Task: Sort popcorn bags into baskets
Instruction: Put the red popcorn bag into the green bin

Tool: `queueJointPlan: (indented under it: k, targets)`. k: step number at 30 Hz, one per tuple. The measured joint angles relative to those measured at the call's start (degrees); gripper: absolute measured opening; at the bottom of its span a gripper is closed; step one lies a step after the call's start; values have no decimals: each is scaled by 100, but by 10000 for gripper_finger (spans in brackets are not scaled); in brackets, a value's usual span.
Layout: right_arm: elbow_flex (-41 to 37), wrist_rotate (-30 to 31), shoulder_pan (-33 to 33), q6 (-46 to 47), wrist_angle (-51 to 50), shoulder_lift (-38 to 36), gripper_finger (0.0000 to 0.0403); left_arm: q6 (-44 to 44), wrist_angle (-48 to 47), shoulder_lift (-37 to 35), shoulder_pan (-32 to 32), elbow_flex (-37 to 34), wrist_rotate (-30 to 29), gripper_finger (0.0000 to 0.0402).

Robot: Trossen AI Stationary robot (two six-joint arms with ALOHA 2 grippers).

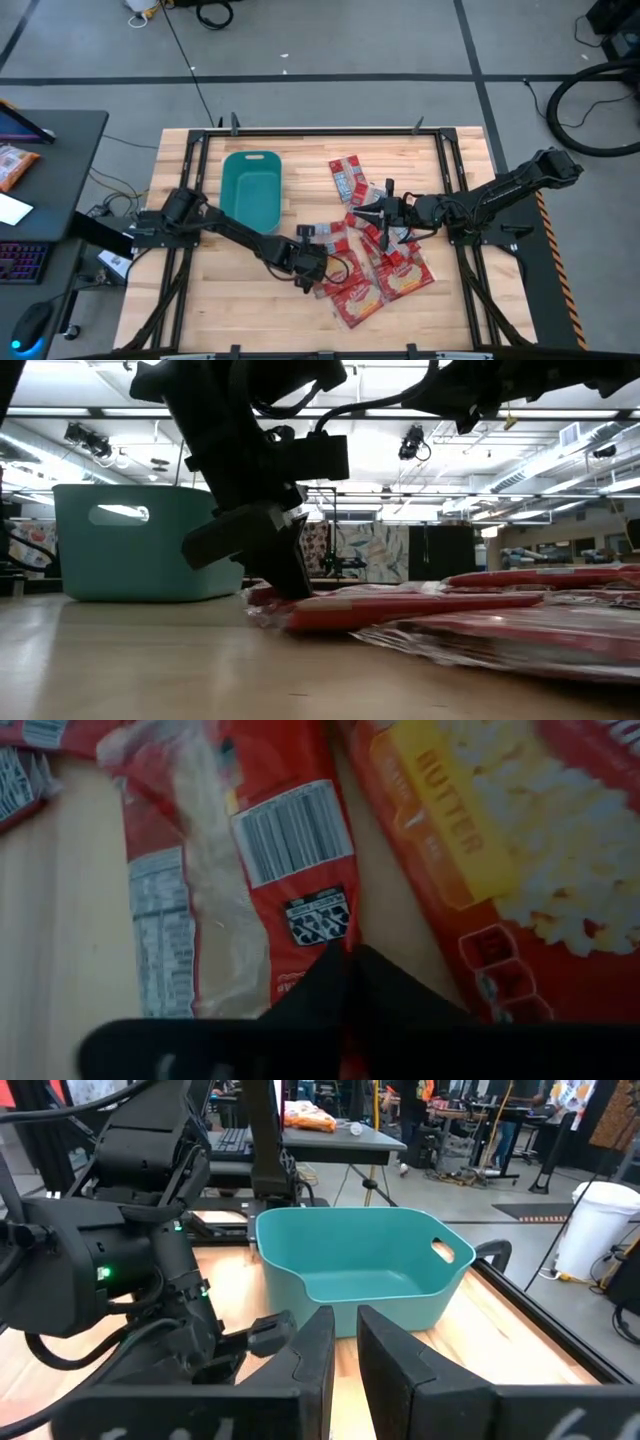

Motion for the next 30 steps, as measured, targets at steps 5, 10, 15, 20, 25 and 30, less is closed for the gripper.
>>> queueJointPlan:
  k: [5,10,15,20,25,30]
  targets:
    - [0,0,-1,-10,-12,0,52,156,-355,-369,0,-25,-249,5]
    - [0,0,1,-10,-10,0,52,281,-562,-887,11,-23,-642,3]
    - [0,2,-1,-10,-27,0,52,349,-585,-1421,106,-18,-796,2]
    - [0,2,1,-10,-29,0,52,485,-603,-1877,253,-10,-837,1]
    - [0,2,1,-10,-28,0,52,464,-725,-2354,405,-10,-1001,1]
    - [0,2,1,-10,-28,0,52,-334,-1701,-2836,707,-3,-1295,1]
